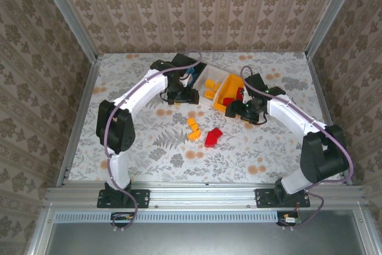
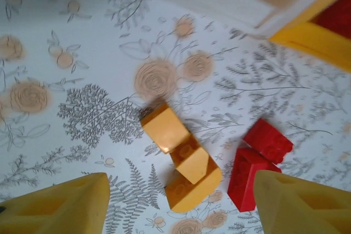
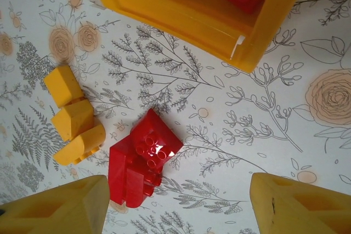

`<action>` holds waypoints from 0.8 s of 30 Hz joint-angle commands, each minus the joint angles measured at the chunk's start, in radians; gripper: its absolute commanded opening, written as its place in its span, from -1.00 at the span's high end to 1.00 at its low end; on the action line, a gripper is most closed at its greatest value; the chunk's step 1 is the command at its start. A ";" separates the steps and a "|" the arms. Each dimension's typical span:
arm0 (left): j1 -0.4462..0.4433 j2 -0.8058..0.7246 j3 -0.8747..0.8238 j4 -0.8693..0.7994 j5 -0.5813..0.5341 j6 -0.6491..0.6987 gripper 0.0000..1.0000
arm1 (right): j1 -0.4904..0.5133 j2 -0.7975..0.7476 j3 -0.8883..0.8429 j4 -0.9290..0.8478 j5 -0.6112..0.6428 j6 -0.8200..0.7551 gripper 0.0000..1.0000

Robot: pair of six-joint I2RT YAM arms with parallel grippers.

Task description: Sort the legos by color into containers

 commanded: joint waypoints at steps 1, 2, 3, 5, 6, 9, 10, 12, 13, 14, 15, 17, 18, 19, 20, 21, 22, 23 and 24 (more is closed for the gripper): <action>0.000 0.050 0.014 -0.041 0.004 -0.092 -0.47 | 0.000 0.007 0.041 0.012 -0.030 0.000 -0.39; 0.001 0.061 0.017 -0.036 0.018 -0.120 -0.48 | 0.000 0.007 0.038 0.014 -0.030 0.001 -0.39; 0.002 0.071 0.013 -0.026 0.033 -0.148 -0.49 | 0.000 0.005 0.035 0.016 -0.030 0.000 -0.39; 0.008 0.086 -0.005 0.000 0.065 -0.207 -0.49 | -0.001 -0.002 0.023 0.019 -0.029 0.003 -0.39; 0.012 0.094 -0.018 0.011 0.081 -0.254 -0.48 | -0.001 -0.007 0.014 0.024 -0.029 0.006 -0.39; 0.030 0.111 -0.080 0.067 0.146 -0.403 -0.46 | 0.000 -0.023 -0.010 0.032 -0.026 0.012 -0.39; 0.033 0.112 -0.099 0.085 0.155 -0.443 -0.45 | -0.001 -0.027 -0.018 0.034 -0.025 0.013 -0.39; 0.033 0.106 -0.137 0.124 0.156 -0.514 -0.43 | -0.001 -0.039 -0.033 0.036 -0.022 0.013 -0.39; 0.035 0.104 -0.150 0.136 0.157 -0.533 -0.42 | 0.000 -0.043 -0.038 0.035 -0.021 0.014 -0.39; 0.036 0.104 -0.160 0.144 0.157 -0.548 -0.41 | -0.001 -0.049 -0.042 0.034 -0.018 0.012 -0.39; 0.037 0.107 -0.167 0.151 0.160 -0.558 -0.41 | -0.001 -0.053 -0.047 0.031 -0.014 0.011 -0.39; 0.037 0.113 -0.177 0.160 0.164 -0.572 -0.40 | -0.001 -0.062 -0.055 0.028 -0.008 0.007 -0.39; 0.037 0.118 -0.182 0.163 0.166 -0.577 -0.39 | -0.001 -0.065 -0.060 0.026 -0.006 0.005 -0.39; 0.037 0.122 -0.187 0.172 0.172 -0.580 -0.37 | -0.001 -0.069 -0.062 0.025 -0.004 0.004 -0.39; 0.037 0.128 -0.191 0.176 0.177 -0.582 -0.33 | -0.002 -0.072 -0.066 0.024 -0.002 0.003 -0.39; 0.036 0.135 -0.189 0.172 0.172 -0.582 -0.30 | -0.003 -0.075 -0.069 0.023 0.000 0.003 -0.39; 0.035 0.138 -0.189 0.169 0.166 -0.582 -0.29 | -0.002 -0.076 -0.071 0.023 0.001 0.001 -0.39; 0.034 0.141 -0.190 0.168 0.163 -0.582 -0.28 | -0.002 -0.076 -0.073 0.023 0.002 0.000 -0.39; 0.034 0.143 -0.191 0.166 0.156 -0.582 -0.26 | -0.002 -0.076 -0.076 0.022 0.003 0.000 -0.39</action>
